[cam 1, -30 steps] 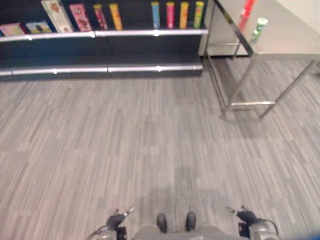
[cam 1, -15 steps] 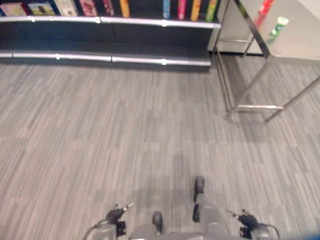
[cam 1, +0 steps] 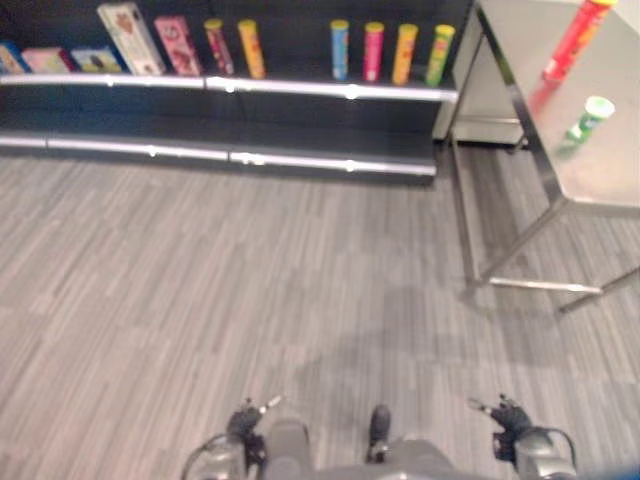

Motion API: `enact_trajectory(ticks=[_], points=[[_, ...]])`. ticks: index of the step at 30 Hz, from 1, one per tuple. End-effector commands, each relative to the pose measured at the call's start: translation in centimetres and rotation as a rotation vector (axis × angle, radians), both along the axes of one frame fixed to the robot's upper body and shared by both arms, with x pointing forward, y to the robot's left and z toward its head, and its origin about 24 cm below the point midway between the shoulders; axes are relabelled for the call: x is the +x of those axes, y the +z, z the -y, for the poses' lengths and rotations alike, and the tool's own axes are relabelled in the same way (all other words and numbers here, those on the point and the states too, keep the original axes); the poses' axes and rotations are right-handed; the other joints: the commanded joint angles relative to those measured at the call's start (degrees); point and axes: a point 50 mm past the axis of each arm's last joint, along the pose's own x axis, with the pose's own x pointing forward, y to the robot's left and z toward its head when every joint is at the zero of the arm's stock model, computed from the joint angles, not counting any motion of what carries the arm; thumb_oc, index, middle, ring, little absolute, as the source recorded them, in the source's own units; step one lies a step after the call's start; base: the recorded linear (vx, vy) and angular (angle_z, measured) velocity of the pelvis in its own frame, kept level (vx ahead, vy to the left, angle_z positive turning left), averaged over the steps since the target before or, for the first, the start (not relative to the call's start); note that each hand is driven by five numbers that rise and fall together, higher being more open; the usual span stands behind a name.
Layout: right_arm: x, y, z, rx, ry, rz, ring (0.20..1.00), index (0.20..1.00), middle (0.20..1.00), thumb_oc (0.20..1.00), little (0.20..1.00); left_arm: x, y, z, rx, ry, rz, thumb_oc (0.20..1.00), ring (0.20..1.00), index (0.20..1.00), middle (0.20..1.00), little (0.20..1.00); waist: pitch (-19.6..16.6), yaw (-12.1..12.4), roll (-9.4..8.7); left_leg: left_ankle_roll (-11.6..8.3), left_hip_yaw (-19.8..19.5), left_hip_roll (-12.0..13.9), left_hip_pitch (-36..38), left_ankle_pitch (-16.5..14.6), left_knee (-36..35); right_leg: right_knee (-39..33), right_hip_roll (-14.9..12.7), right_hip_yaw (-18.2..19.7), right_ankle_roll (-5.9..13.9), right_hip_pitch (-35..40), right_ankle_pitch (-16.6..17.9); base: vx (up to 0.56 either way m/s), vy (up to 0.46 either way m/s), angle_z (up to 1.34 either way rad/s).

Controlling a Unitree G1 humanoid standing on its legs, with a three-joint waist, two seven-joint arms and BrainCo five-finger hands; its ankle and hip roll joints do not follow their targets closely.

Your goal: Put the goods on the table back onto the shelves and tidy them up.

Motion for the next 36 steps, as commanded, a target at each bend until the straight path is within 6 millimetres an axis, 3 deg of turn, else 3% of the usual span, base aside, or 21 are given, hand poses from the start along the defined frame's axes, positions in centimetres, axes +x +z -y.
enact_trajectory(ticks=[1,2,3,4,5,7,9,10,13,16,18,20,21,23,26,29,32,33,35,36], points=[[-0.2,0.2,0.5,0.006,-0.031,0.019,1.0,1.0,1.0,1.0,1.0,0.6,0.4,-0.3,0.023,-0.031,0.026,1.0,1.0,1.0,1.0,1.0,1.95,1.33,1.63,0.85,1.24,-1.82,7.24,6.17,-23.42,0.02,-0.09,2.61,8.04,0.87,-3.75,0.51,0.183,-0.6],[-0.5,0.0,0.4,0.004,-0.024,0.008,1.0,1.0,1.0,1.0,1.0,0.5,0.3,-0.4,0.025,-0.033,0.019,1.0,1.0,1.0,1.0,1.0,1.85,2.09,2.2,0.13,-0.36,-2.52,7.19,8.44,-29.19,0.02,0.73,3.57,7.99,2.25,-4.88,0.51,0.183,-0.27],[-0.5,0.0,0.4,0.004,-0.024,0.008,1.0,1.0,1.0,1.0,1.0,0.5,0.3,-0.4,0.025,-0.033,0.019,1.0,1.0,1.0,1.0,1.0,1.81,2.08,2.22,0.12,-0.38,-2.52,7.21,8.59,-29.37,0.02,0.75,3.56,7.98,2.18,-4.85,0.34,0.115,-0.29],[-1.0,-0.3,0.3,0.001,-0.027,-0.016,1.0,1.0,1.0,1.0,1.0,-0.1,0.1,-0.5,0.031,-0.031,-0.007,1.0,1.0,1.0,1.0,1.0,1.93,2.88,2.26,-1.12,-2.56,-3.26,6.05,10.11,-32.95,0.02,1.37,4.86,7.89,3.97,-6.36,0.6,0.263,-0.71],[-1.8,-0.8,0.2,0.001,-0.024,-0.057,1.0,1.0,1.0,1.0,1.0,-0.9,-0.3,-0.6,0.027,-0.027,-0.039,1.0,1.0,1.0,1.0,1.0,1.36,3.43,2.64,-2.0,-4.69,-3.35,4.51,10.48,-34.75,0.02,1.68,8.1,8.03,6.98,-8.1,0.75,0.357,-0.81],[-2.1,-1.0,0.0,0.003,-0.005,-0.07,1.0,1.0,1.0,1.0,1.0,-1.1,-0.3,-0.6,0.023,-0.019,-0.041,1.0,1.0,1.0,1.0,1.0,0.6,3.69,2.95,-1.71,-4.37,-3.07,6.13,12.94,-34.67,0.66,1.14,9.06,8.47,8.28,-9.2,0.55,0.345,-0.9],[-2.1,-1.1,-0.3,0.015,-0.007,-0.074,1.0,1.0,1.0,1.0,1.0,-1.2,-0.2,-1.3,0.038,-0.005,-0.043,1.0,1.0,1.0,1.0,1.0,-0.12,4.48,2.01,-0.35,-2.34,-3.11,7.93,11.92,-33.95,5.81,-1.5,9.07,10.13,7.36,-8.63,0.34,0.258,-1.06],[-2.0,-1.1,-0.5,0.023,-0.015,-0.071,1.0,1.0,1.0,1.0,1.0,-1.1,0.0,-1.8,0.051,-0.003,-0.042,1.0,1.0,1.0,1.0,1.0,-0.38,4.61,1.39,0.85,-0.96,-3.5,9.21,10.88,-33.92,11.97,-2.98,9.08,11.36,4.76,-6.9,0.28,0.267,-0.7],[-1.3,-1.0,-0.7,0.031,-0.01,-0.056,1.0,1.0,1.0,1.0,1.0,-0.7,0.4,-2.6,0.071,0.004,-0.03,1.0,1.0,1.0,1.0,1.0,0.84,2.85,2.63,4.23,1.46,-3.77,14.6,7.33,-34.75,34.85,-6.34,6.94,13.35,-7.18,0.71,0.22,0.326,-0.52],[-1.7,-1.1,-0.7,0.032,-0.024,-0.059,1.0,1.0,1.0,1.0,1.0,-0.6,0.5,-2.9,0.085,-0.011,-0.036,1.0,1.0,1.0,1.0,1.0,1.29,1.53,3.81,5.76,2.9,-4.17,18.82,4.21,-34.75,43.62,-11.89,1.08,13.06,-11.86,4.37,0.26,0.281,-0.13],[-1.9,-1.1,-0.6,0.032,-0.033,-0.061,1.0,1.0,1.0,1.0,1.0,-0.5,0.5,-2.9,0.092,-0.029,-0.035,1.0,1.0,1.0,1.0,1.0,1.5,0.66,3.71,5.84,3.27,-4.61,20.57,2.78,-34.75,40.62,-13.86,-1.27,13.09,-13.96,4.51,0.26,0.109,-0.03],[-2.1,-1.1,-0.2,0.026,-0.057,-0.065,1.0,1.0,1.0,1.0,1.0,-0.2,0.6,-2.8,0.096,-0.046,-0.032,1.0,1.0,1.0,1.0,1.0,1.45,-0.12,3.35,5.15,3.18,-4.99,21.34,1.6,-34.75,30.52,-14.87,-2.26,13.37,-13.37,4.01,0.28,-0.032,0.0],[-2.2,-1.0,0.0,0.023,-0.071,-0.064,1.0,1.0,1.0,1.0,1.0,0.0,0.6,-2.6,0.1,-0.06,-0.03,1.0,1.0,1.0,1.0,1.0,1.93,-1.07,3.26,4.56,2.44,-5.17,22.32,0.59,-34.75,22.28,-14.74,-1.03,13.76,-13.99,4.6,0.28,-0.077,0.09],[-2.2,-1.0,0.2,0.023,-0.08,-0.062,1.0,1.0,1.0,1.0,1.0,0.2,0.6,-2.5,0.102,-0.068,-0.029,1.0,1.0,1.0,1.0,1.0,1.76,-1.62,2.54,4.17,1.65,-6.04,23.1,-0.33,-34.75,12.47,-14.88,1.14,14.78,-12.94,5.99,0.27,-0.071,0.21],[-2.1,-0.9,0.3,0.022,-0.086,-0.055,1.0,1.0,1.0,1.0,1.0,-0.2,0.3,-2.2,0.094,-0.073,-0.046,1.0,1.0,1.0,1.0,1.0,1.72,-1.96,2.02,3.62,0.99,-6.3,25.65,-2.72,-34.67,3.71,-15.9,1.09,16.54,-14.27,9.21,0.27,-0.054,0.25],[-2.2,-0.9,0.4,0.02,-0.081,-0.061,1.0,1.0,1.0,1.0,1.0,-0.7,0.0,-1.8,0.082,-0.076,-0.065,1.0,1.0,1.0,1.0,1.0,1.55,-2.23,1.66,2.95,0.34,-6.03,28.84,-5.02,-34.13,0.58,-16.15,-0.16,17.55,-15.11,11.34,0.39,-0.101,0.01],[-2.4,-0.9,0.5,0.014,-0.064,-0.068,1.0,1.0,1.0,1.0,1.0,-0.8,-0.1,-1.7,0.078,-0.079,-0.076,1.0,1.0,1.0,1.0,1.0,1.21,-2.5,0.5,2.5,-0.41,-5.98,31.86,-7.53,-32.96,1.95,-15.7,-1.71,17.87,-14.71,12.72,0.39,-0.138,0.11],[-3.2,-1.1,0.6,0.023,-0.087,-0.082,1.0,1.0,1.0,1.0,1.0,-1.0,-0.2,-1.9,0.089,-0.091,-0.087,1.0,1.0,1.0,1.0,1.0,0.31,-2.67,-0.02,2.01,-0.63,-5.61,33.17,-9.64,-32.49,1.93,-15.34,-2.36,17.71,-13.82,11.44,0.38,-0.167,0.24],[-3.6,-1.3,0.7,0.021,-0.083,-0.099,1.0,1.0,1.0,1.0,1.0,-1.1,-0.2,-1.7,0.083,-0.093,-0.085,1.0,1.0,1.0,1.0,1.0,-0.07,-2.88,-0.27,1.71,-0.87,-5.12,33.88,-10.18,-31.52,3.27,-14.81,-2.03,17.37,-13.35,11.48,0.34,-0.174,0.31],[-4.7,-1.6,1.1,0.014,-0.086,-0.147,1.0,1.0,1.0,1.0,1.0,-1.0,-0.2,-1.4,0.072,-0.095,-0.073,1.0,1.0,1.0,1.0,1.0,-1.18,-3.51,0.49,-0.3,-1.74,-2.41,33.31,-9.6,-25.76,3.93,-12.59,-2.49,15.87,-11.81,8.91,0.35,-0.24,0.23]])
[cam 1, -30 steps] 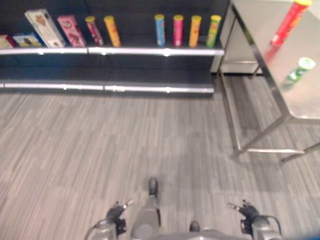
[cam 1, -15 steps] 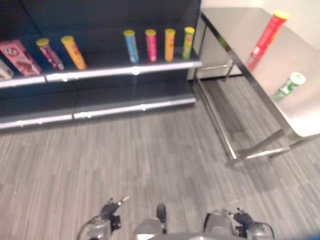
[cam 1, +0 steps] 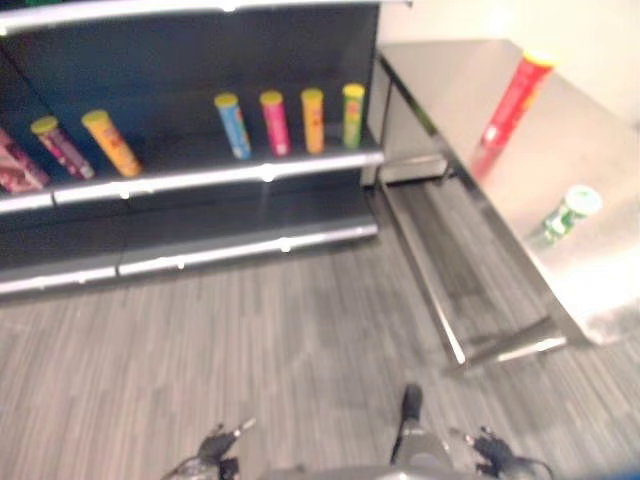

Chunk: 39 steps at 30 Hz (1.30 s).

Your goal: Put the goods on the table back onto the shelves and tidy them up.

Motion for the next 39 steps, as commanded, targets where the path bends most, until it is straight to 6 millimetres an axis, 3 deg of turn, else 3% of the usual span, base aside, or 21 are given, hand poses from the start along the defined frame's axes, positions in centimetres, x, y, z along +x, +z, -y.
enact_trajectory(ticks=[1,2,6,8,10,12,14,16,20,23,26,27,28,29,31,32,34,36,37,38,39], points=[[0.9,0.2,0.4,-0.01,-0.002,0.016,1.0,1.0,1.0,1.0,1.0,2.7,1.4,-2.1,0.08,-0.088,0.079,1.0,1.0,1.0,1.0,1.0,0.88,-0.13,-2.84,-2.65,-0.48,-0.91,-4.98,-0.19,11.05,1.5,-2.8,0.9,5.32,-0.75,-4.01,0.47,-0.426,0.24],[0.5,0.1,0.6,-0.007,-0.003,0.002,1.0,1.0,1.0,1.0,1.0,3.1,1.5,-1.9,0.068,-0.088,0.102,1.0,1.0,1.0,1.0,1.0,1.83,0.59,-2.92,-3.54,-2.57,0.18,-11.91,4.05,26.1,-0.34,-0.49,0.75,2.82,2.55,-5.55,0.19,-0.256,0.18],[0.8,0.2,1.1,-0.027,-0.016,-0.005,1.0,1.0,1.0,1.0,1.0,3.8,1.8,-1.9,0.069,-0.071,0.125,1.0,1.0,1.0,1.0,1.0,3.4,1.18,-3.67,-2.93,-1.09,1.3,-19.58,7.53,34.72,-2.1,0.81,0.8,0.67,5.55,-8.54,0.1,-0.138,0.05],[1.0,0.2,0.9,-0.021,-0.009,-0.002,1.0,1.0,1.0,1.0,1.0,4.0,1.8,-1.7,0.063,-0.078,0.131,1.0,1.0,1.0,1.0,1.0,3.79,1.77,-3.66,-2.41,0.89,1.52,-21.53,5.96,29.52,-2.1,0.86,2.01,1.11,6.3,-9.63,0.13,0.064,-0.17],[0.9,0.1,0.9,-0.02,-0.009,-0.011,1.0,1.0,1.0,1.0,1.0,4.2,1.8,-1.3,0.057,-0.094,0.137,1.0,1.0,1.0,1.0,1.0,3.47,2.14,-2.48,-2.5,2.3,2.54,-20.63,5.58,16.43,-2.1,0.81,2.85,2.39,6.35,-10.32,0.16,0.201,-0.22],[0.6,0.0,1.0,-0.023,-0.021,-0.023,1.0,1.0,1.0,1.0,1.0,4.3,1.8,-1.4,0.069,-0.092,0.137,1.0,1.0,1.0,1.0,1.0,3.02,2.98,-0.93,-3.4,-1.22,2.59,-21.69,10.42,6.38,-2.1,1.22,4.09,3.02,6.1,-10.88,0.12,0.239,-0.42],[0.2,-0.1,1.1,-0.032,-0.027,-0.04,1.0,1.0,1.0,1.0,1.0,4.3,1.7,-1.1,0.066,-0.09,0.136,1.0,1.0,1.0,1.0,1.0,2.82,2.93,0.31,-3.62,-5.67,0.92,-20.22,10.73,1.8,-2.1,1.62,5.79,3.2,6.39,-11.03,0.11,0.209,-0.69],[0.0,-0.1,1.0,-0.03,-0.035,-0.042,1.0,1.0,1.0,1.0,1.0,4.3,1.6,-1.0,0.062,-0.093,0.132,1.0,1.0,1.0,1.0,1.0,2.61,2.58,0.75,-3.74,-6.07,0.4,-19.31,10.74,0.16,-2.1,1.62,6.35,3.33,6.25,-10.82,0.05,0.219,-0.83],[0.0,-0.1,1.1,-0.003,-0.151,-0.009,1.0,1.0,1.0,1.0,1.0,3.5,1.6,-1.9,0.077,-0.058,0.114,1.0,1.0,1.0,1.0,1.0,1.51,0.63,0.51,-0.51,1.45,-2.94,-14.4,8.31,-1.8,-1.16,-2.65,12.11,6.03,2.64,-7.29,0.04,0.412,-0.89],[0.8,1.0,3.2,-0.011,-0.321,0.099,1.0,1.0,1.0,1.0,1.0,3.8,2.1,-3.4,0.11,-0.027,0.128,1.0,1.0,1.0,1.0,1.0,2.02,-0.71,-0.12,0.95,4.55,-3.96,-12.62,6.71,-1.82,3.81,-3.77,13.16,6.81,-0.03,-7.04,0.01,0.257,-1.35],[0.2,2.9,6.9,-0.085,-0.504,0.218,1.0,1.0,1.0,1.0,1.0,3.9,2.4,-4.5,0.144,-0.029,0.126,1.0,1.0,1.0,1.0,1.0,2.18,-2.07,-0.34,1.28,5.49,-3.88,-11.39,5.93,-1.82,7.3,-3.4,12.76,6.58,-0.84,-8.33,0.03,0.077,-0.18],[0.2,2.9,7.0,-0.085,-0.505,0.218,1.0,1.0,1.0,1.0,1.0,3.9,2.4,-4.5,0.143,-0.03,0.125,1.0,1.0,1.0,1.0,1.0,2.25,-2.02,-0.3,1.27,5.48,-3.86,-11.29,5.89,-1.82,7.34,-3.39,12.74,6.58,-0.74,-8.4,0.08,0.041,-0.11],[-1.5,4.1,9.7,-0.152,-0.605,0.245,1.0,1.0,1.0,1.0,1.0,3.8,2.4,-4.6,0.146,-0.034,0.113,1.0,1.0,1.0,1.0,1.0,1.85,-2.54,-0.78,1.3,5.6,-4.27,-10.42,5.15,-1.82,6.71,-3.77,11.89,6.52,0.06,-8.19,0.06,0.015,-0.14],[-1.5,4.1,9.7,-0.152,-0.605,0.245,1.0,1.0,1.0,1.0,1.0,3.8,2.4,-4.6,0.146,-0.034,0.113,1.0,1.0,1.0,1.0,1.0,1.87,-2.55,-0.76,1.3,5.59,-4.27,-10.39,5.15,-1.82,6.69,-3.76,11.87,6.52,0.1,-8.18,0.1,-0.002,-0.08],[-4.3,8.9,16.4,-0.333,-0.853,0.383,1.0,1.0,1.0,1.0,1.0,3.5,2.2,-4.8,0.152,-0.059,0.084,1.0,1.0,1.0,1.0,1.0,0.52,-3.79,-1.74,0.84,5.86,-4.2,-10.12,4.67,-1.82,4.22,-3.82,11.06,7.17,1.13,-6.61,0.11,-0.044,0.01],[-4.4,8.9,16.5,-0.335,-0.855,0.383,1.0,1.0,1.0,1.0,1.0,3.5,2.2,-4.7,0.151,-0.062,0.084,1.0,1.0,1.0,1.0,1.0,0.48,-3.69,-1.59,0.84,5.83,-4.18,-10.12,4.65,-1.82,4.04,-3.8,11.0,7.18,1.24,-6.53,0.12,-0.051,0.03],[-5.0,11.6,18.6,-0.396,-0.893,0.503,1.0,1.0,1.0,1.0,1.0,2.8,1.9,-4.6,0.143,-0.077,0.052,1.0,1.0,1.0,1.0,1.0,-0.75,-4.08,-2.1,0.38,6.07,-3.75,-9.64,4.35,-1.82,2.27,-3.65,10.09,7.36,2.46,-6.65,0.11,-0.053,0.06],[-3.4,15.5,20.8,-0.454,-0.829,0.67,1.0,1.0,1.0,1.0,1.0,2.7,1.8,-4.4,0.137,-0.086,0.044,1.0,1.0,1.0,1.0,1.0,-1.29,-4.39,-2.8,-0.19,6.01,-3.23,-9.46,4.36,-1.82,1.56,-3.4,9.74,7.37,3.02,-6.64,0.08,-0.056,0.02],[-3.5,15.6,20.8,-0.456,-0.829,0.671,1.0,1.0,1.0,1.0,1.0,2.7,1.8,-4.3,0.135,-0.087,0.044,1.0,1.0,1.0,1.0,1.0,-1.29,-4.45,-2.63,-0.23,5.91,-3.17,-9.46,4.34,-1.82,1.49,-3.35,9.61,7.36,3.12,-6.64,0.05,-0.052,0.03],[-2.1,17.8,21.6,-0.48,-0.77,0.759,1.0,1.0,1.0,1.0,1.0,2.7,1.8,-4.3,0.131,-0.093,0.048,1.0,1.0,1.0,1.0,1.0,-1.55,-4.36,-3.04,-0.52,5.93,-2.86,-9.45,4.33,-1.82,1.29,-3.28,9.38,7.35,3.33,-6.88,0.07,-0.073,0.07],[1.1,21.9,22.0,-0.522,-0.576,0.886,1.0,1.0,1.0,1.0,1.0,2.7,1.6,-3.8,0.118,-0.126,0.047,1.0,1.0,1.0,1.0,1.0,-1.86,-4.09,-3.19,-1.17,5.86,-2.11,-9.07,4.06,-1.82,0.76,-2.94,8.64,7.32,4.2,-7.34,0.07,-0.086,0.08]])
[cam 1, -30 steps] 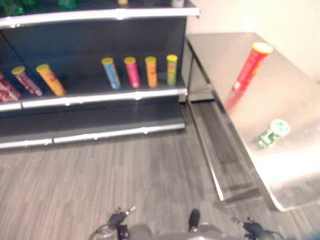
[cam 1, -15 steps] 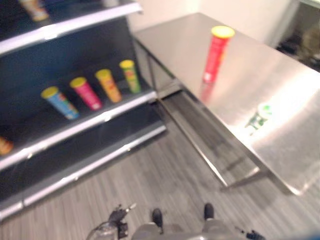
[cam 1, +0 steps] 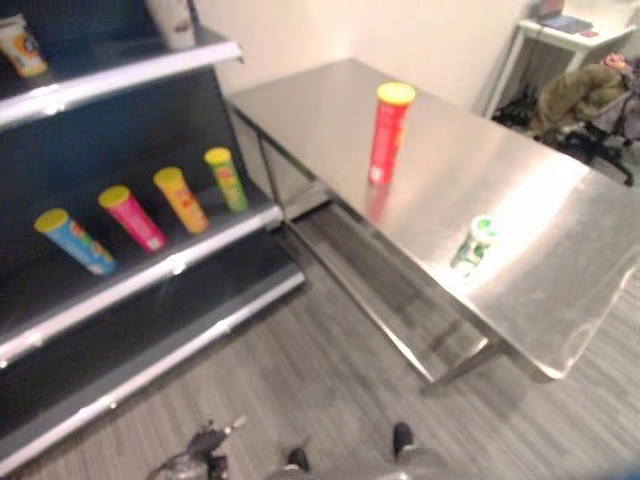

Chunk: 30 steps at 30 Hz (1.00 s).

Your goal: Put the goods on the table back onto the shelves and tidy them up.

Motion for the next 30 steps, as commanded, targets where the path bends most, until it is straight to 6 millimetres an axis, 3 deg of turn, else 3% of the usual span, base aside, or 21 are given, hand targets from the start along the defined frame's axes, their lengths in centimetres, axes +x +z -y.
enact_trajectory(ticks=[1,2,3,4,6,7,8,14,22,30], points=[[6.7,6.5,0.0,-0.223,0.293,0.147,1.0,1.0,1.0,1.0,1.0,3.1,0.6,0.2,0.007,-0.086,0.065,1.0,1.0,1.0,1.0,1.0,-0.45,1.64,-0.04,-2.77,-1.77,1.08,1.22,-6.24,0.5,3.1,-4.13,-0.17,5.02,-3.89,-0.42,0.06,-0.073,0.08],[8.3,8.6,-0.7,-0.287,0.387,0.184,1.0,1.0,1.0,1.0,1.0,3.1,0.7,0.3,0.001,-0.096,0.071,1.0,1.0,1.0,1.0,1.0,-0.62,1.85,-0.13,-2.95,-1.75,1.29,1.18,-6.15,0.5,2.9,-4.09,-0.36,4.97,-3.68,-0.55,0.0,0.0,0.0],[8.4,8.6,-0.7,-0.287,0.387,0.183,1.0,1.0,1.0,1.0,1.0,3.1,0.6,0.3,0.001,-0.095,0.071,1.0,1.0,1.0,1.0,1.0,-0.64,1.77,-0.09,-2.97,-1.79,1.33,1.2,-6.17,0.5,2.86,-4.06,-0.41,4.97,-3.62,-0.56,0.03,-0.04,0.02],[11.6,12.2,-3.3,-0.425,0.614,0.214,1.0,1.0,1.0,1.0,1.0,2.9,0.6,0.7,-0.016,-0.113,0.085,1.0,1.0,1.0,1.0,1.0,-0.94,2.43,-0.19,-3.32,-1.71,1.8,1.32,-5.92,0.5,2.43,-3.85,-1.09,4.84,-3.04,-0.79,0.04,-0.038,0.08],[13.4,14.3,-5.4,-0.51,0.771,0.214,1.0,1.0,1.0,1.0,1.0,2.6,0.5,1.1,-0.034,-0.126,0.089,1.0,1.0,1.0,1.0,1.0,-1.27,2.95,-0.1,-3.53,-1.68,2.14,1.43,-5.84,0.5,2.17,-3.64,-1.45,4.65,-2.52,-1.06,0.03,-0.029,0.14],[13.4,14.3,-5.4,-0.51,0.771,0.214,1.0,1.0,1.0,1.0,1.0,2.6,0.5,1.1,-0.034,-0.126,0.089,1.0,1.0,1.0,1.0,1.0,-1.27,2.94,-0.1,-3.54,-1.69,2.14,1.43,-5.84,0.5,2.17,-3.63,-1.46,4.65,-2.51,-1.06,0.02,-0.024,0.15],[14.9,15.2,-7.0,-0.549,0.91,0.169,1.0,1.0,1.0,1.0,1.0,2.2,0.4,1.4,-0.047,-0.145,0.08,1.0,1.0,1.0,1.0,1.0,-1.51,3.62,-0.13,-3.75,-1.64,2.41,1.5,-5.73,0.5,1.77,-3.43,-1.79,4.53,-1.91,-1.21,0.01,-0.022,0.14],[17.7,15.0,-10.4,-0.599,1.192,-0.018,1.0,1.0,1.0,1.0,1.0,1.3,0.2,1.5,-0.071,-0.138,0.076,1.0,1.0,1.0,1.0,1.0,-1.57,5.6,-0.03,-4.12,-1.97,2.65,1.21,-5.16,0.5,1.36,-3.37,-2.64,4.1,-0.77,-1.73,0.01,-0.006,0.07],[18.3,13.3,-10.8,-0.647,1.244,-0.2,1.0,1.0,1.0,1.0,1.0,0.6,0.2,0.9,-0.061,-0.113,0.068,1.0,1.0,1.0,1.0,1.0,-1.31,6.96,0.34,-4.28,-3.19,2.73,0.57,-4.81,0.5,1.93,-3.62,-3.94,3.82,-0.32,-2.49,0.01,-0.009,0.03],[19.5,12.3,-11.5,-0.68,1.228,-0.212,1.0,1.0,1.0,1.0,1.0,0.7,0.3,0.9,-0.044,-0.11,0.076,1.0,1.0,1.0,1.0,1.0,-1.07,8.22,0.96,-4.38,-4.24,2.72,-0.11,-4.45,0.5,1.96,-3.88,-5.61,3.59,0.43,-2.98,0.01,-0.014,0.08]])
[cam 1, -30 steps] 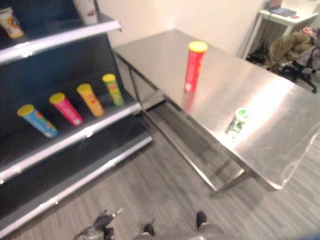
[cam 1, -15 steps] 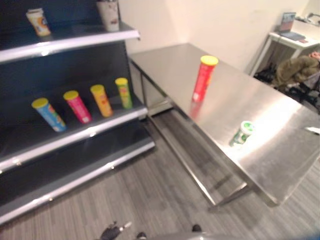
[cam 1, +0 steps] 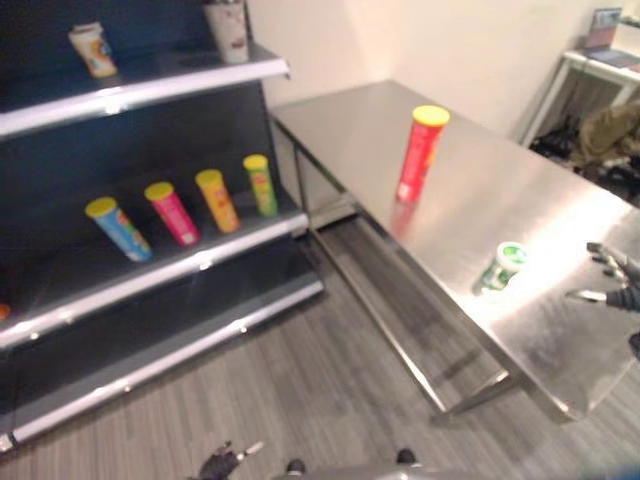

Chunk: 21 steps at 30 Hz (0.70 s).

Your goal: Put the goods on the table back onto the shelves and tidy them up.

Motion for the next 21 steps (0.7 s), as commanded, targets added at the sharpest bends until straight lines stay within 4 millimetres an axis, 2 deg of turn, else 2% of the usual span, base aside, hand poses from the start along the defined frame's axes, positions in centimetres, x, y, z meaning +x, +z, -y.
enact_trajectory(ticks=[1,17,18,19,20,21], points=[[2.5,4.0,-0.6,-0.092,0.036,0.163,1.0,1.0,1.0,1.0,1.0,3.4,0.9,-0.8,0.045,-0.036,0.094,1.0,1.0,1.0,1.0,1.0,2.08,2.86,-1.14,-3.62,-0.54,2.42,2.27,-4.73,0.49,1.92,-4.05,-1.65,4.14,0.44,-2.04,0.02,-0.019,0.2],[4.4,2.3,-2.3,-0.067,0.083,0.117,1.0,1.0,1.0,1.0,1.0,3.1,0.8,-0.7,0.042,-0.022,0.092,1.0,1.0,1.0,1.0,1.0,2.35,5.26,-0.96,-3.81,-2.93,2.39,0.94,-4.16,0.49,1.76,-4.01,-4.25,3.58,1.61,-2.88,0.01,-0.014,0.13],[4.4,2.3,-2.4,-0.067,0.084,0.117,0.884,0.884,0.884,0.884,0.884,3.1,0.8,-0.7,0.042,-0.022,0.092,1.0,1.0,1.0,1.0,1.0,2.36,5.21,-0.95,-3.81,-2.94,2.39,0.94,-4.16,0.49,1.75,-4.01,-4.27,3.58,1.63,-2.88,0.01,-0.009,0.07],[4.6,2.1,-2.5,-0.081,0.099,0.099,0.282,0.282,0.282,0.282,0.282,3.1,0.8,-0.7,0.042,-0.021,0.092,1.0,1.0,1.0,1.0,1.0,2.33,5.39,-1.07,-3.9,-3.12,2.45,0.86,-4.09,0.49,1.7,-3.94,-4.49,3.53,1.76,-2.96,0.0,-0.007,0.1],[4.6,2.2,-2.6,-0.073,0.103,0.102,0.2,0.2,0.2,0.2,0.2,3.2,0.8,-0.7,0.042,-0.02,0.094,1.0,1.0,1.0,1.0,1.0,2.36,5.44,-1.13,-3.94,-3.18,2.49,0.8,-4.06,0.49,1.71,-3.94,-4.56,3.51,1.78,-2.98,0.0,-0.013,0.13],[4.6,2.3,-2.8,-0.078,0.114,0.105,0.2,0.2,0.2,0.2,0.2,3.2,0.8,-0.7,0.042,-0.02,0.094,1.0,1.0,1.0,1.0,1.0,2.38,5.49,-1.19,-4.02,-3.23,2.55,0.71,-3.99,0.49,1.69,-3.92,-4.74,3.5,1.82,-3.04,0.0,-0.012,0.09]])
